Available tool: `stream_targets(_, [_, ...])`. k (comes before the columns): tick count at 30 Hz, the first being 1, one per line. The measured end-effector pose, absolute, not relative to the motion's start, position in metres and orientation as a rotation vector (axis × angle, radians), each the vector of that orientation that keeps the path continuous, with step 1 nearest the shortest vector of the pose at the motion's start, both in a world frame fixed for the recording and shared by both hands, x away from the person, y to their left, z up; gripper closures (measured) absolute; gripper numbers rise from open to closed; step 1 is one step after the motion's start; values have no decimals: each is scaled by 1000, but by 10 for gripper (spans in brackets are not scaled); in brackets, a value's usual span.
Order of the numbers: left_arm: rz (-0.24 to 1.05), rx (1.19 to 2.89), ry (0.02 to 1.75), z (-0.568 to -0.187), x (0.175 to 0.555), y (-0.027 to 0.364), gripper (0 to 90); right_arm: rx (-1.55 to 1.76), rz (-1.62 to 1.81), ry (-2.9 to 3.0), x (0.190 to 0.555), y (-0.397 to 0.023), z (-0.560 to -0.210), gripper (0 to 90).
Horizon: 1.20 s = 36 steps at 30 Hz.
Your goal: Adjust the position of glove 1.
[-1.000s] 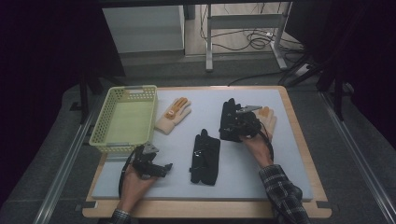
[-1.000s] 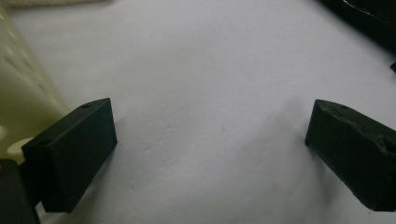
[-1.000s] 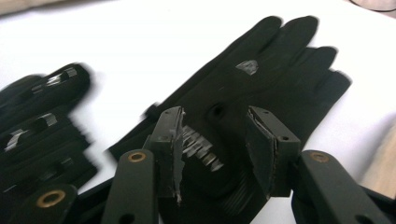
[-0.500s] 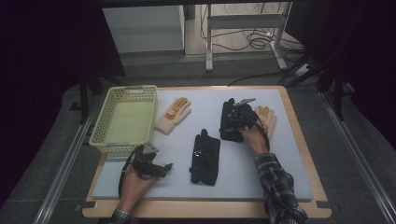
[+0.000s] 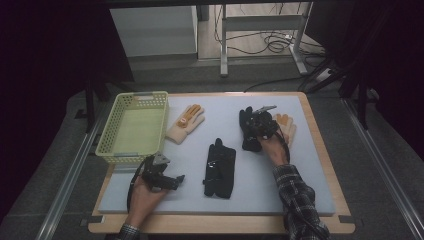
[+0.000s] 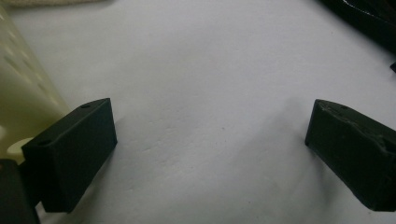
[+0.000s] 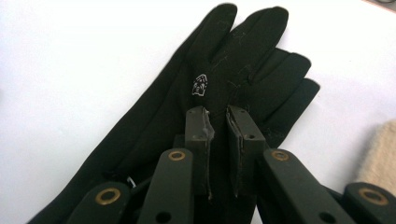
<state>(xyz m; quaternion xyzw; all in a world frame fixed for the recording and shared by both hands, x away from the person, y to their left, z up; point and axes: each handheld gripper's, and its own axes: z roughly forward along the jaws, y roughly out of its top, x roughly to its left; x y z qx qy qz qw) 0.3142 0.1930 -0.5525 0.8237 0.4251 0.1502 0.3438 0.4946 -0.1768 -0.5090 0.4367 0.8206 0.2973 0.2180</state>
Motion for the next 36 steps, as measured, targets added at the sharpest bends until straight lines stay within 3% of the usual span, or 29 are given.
stream_targets(12, [390,2139,1107,-552,314,193,20,1201,998,2253,459,-182,-473,781])
stream_targets(18, [390,2140,1107,-552,314,193,20,1145,1056,2294,421,-170,-458,774])
stream_targets(30, [394,2136,1108,-553,314,193,20,1049,1076,2391,352,-130,-461,771])
stream_targets(36, [391,2126,1114,-553,314,192,20,1038,1055,2390,341,-114,-470,767])
